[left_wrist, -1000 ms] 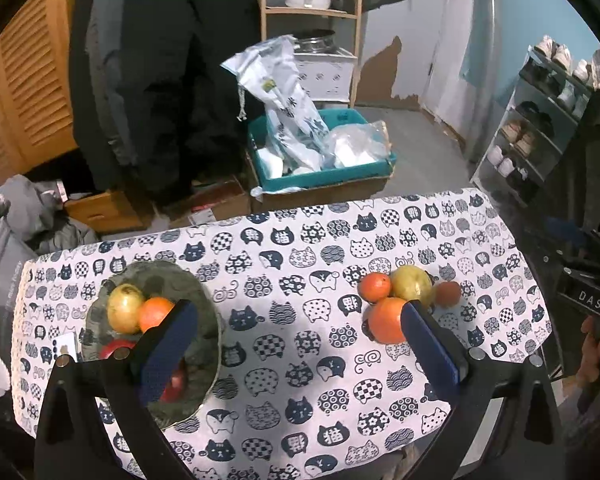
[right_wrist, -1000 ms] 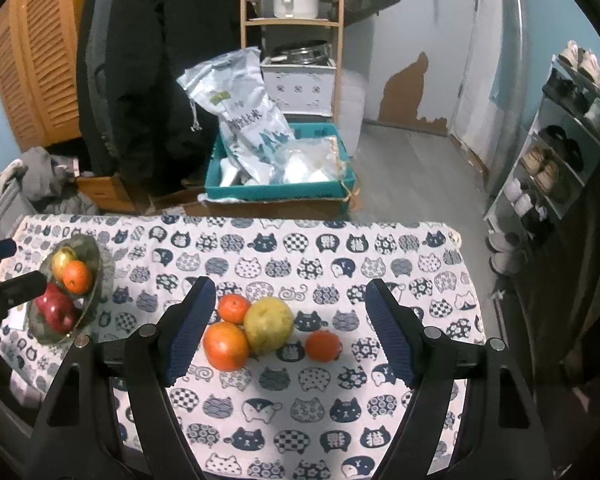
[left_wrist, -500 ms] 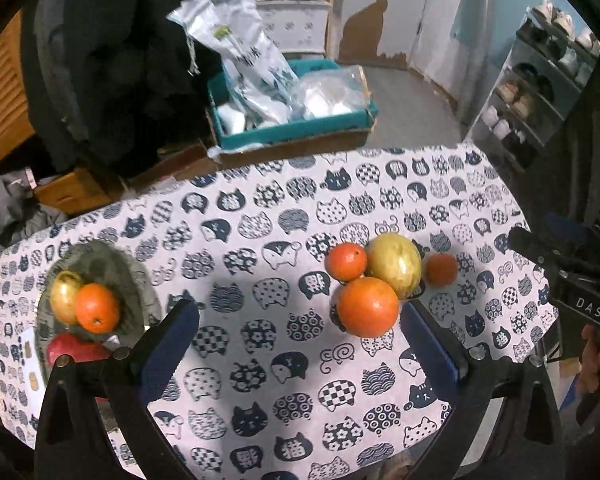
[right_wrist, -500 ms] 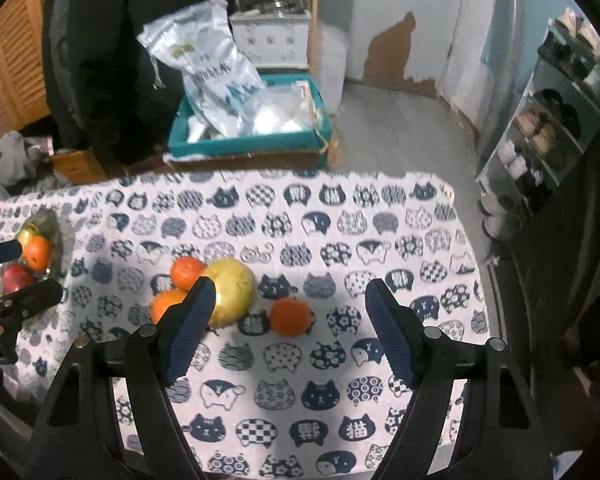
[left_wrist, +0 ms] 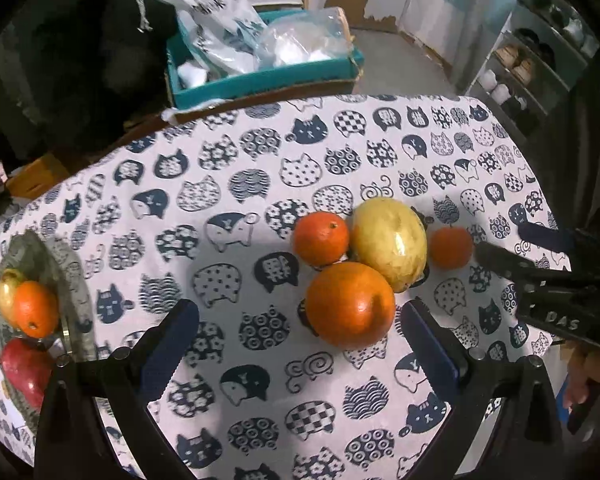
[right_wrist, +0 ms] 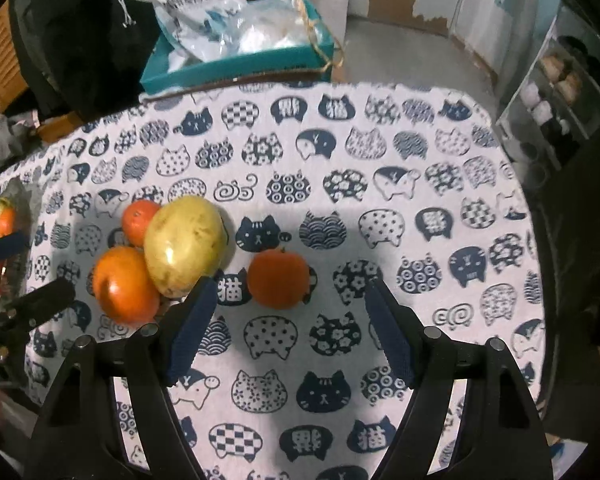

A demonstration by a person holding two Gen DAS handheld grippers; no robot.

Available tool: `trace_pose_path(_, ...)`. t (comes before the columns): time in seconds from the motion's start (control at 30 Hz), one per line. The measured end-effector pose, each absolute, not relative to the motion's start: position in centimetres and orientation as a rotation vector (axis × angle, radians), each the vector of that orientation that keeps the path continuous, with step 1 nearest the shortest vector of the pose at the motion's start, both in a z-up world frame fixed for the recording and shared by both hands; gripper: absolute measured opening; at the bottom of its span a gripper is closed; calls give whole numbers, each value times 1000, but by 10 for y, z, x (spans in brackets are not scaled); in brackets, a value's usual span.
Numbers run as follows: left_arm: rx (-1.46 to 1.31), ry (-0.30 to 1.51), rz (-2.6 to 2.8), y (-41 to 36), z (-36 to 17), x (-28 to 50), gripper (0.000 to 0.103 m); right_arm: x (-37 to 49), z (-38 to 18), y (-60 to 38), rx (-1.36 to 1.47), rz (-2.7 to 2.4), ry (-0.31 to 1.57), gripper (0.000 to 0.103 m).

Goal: Organize fruits
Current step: 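Lower the left tool onto a large orange while the right tool approaches a tangerine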

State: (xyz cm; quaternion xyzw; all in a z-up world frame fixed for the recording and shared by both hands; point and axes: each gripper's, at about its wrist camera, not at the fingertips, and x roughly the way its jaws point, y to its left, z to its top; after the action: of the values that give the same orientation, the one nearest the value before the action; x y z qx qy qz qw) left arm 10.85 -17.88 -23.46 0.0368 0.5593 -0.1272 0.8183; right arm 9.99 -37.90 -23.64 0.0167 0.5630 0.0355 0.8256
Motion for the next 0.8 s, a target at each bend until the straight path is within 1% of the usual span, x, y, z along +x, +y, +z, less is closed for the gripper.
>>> trace_pose_path(0.43, 52, 1256, -305, -195, -269, 118, 102, 116, -277, -372, 7, 95, 1282, 77)
trace_pose_path(0.5, 43, 1264, -311, -197, -274, 120, 102, 117, -281, -370, 7, 99, 1288, 71)
trace_pose_path(0.63, 36, 1276, -317, -199, -280, 122, 102, 121, -291, -367, 10, 122, 1311, 64)
trace_pose_path(0.67, 33, 1280, -318, -200, -282, 122, 102, 122, -293, -368, 10, 122, 1315, 60)
trace_pose_path(0.7, 28, 1283, -319, -200, -283, 123, 102, 123, -295, -368, 13, 122, 1318, 53)
trace_pose_path(0.73, 22, 1286, -321, -200, -284, 123, 101, 122, -297, -367, 15, 123, 1321, 51)
trace_pose_path(0.77, 16, 1289, -326, -201, -285, 124, 100, 123, -298, -367, 26, 132, 1322, 46)
trace_pose_path(0.8, 11, 1291, -331, -201, -285, 124, 96, 123, -298, -366, 33, 139, 1320, 45)
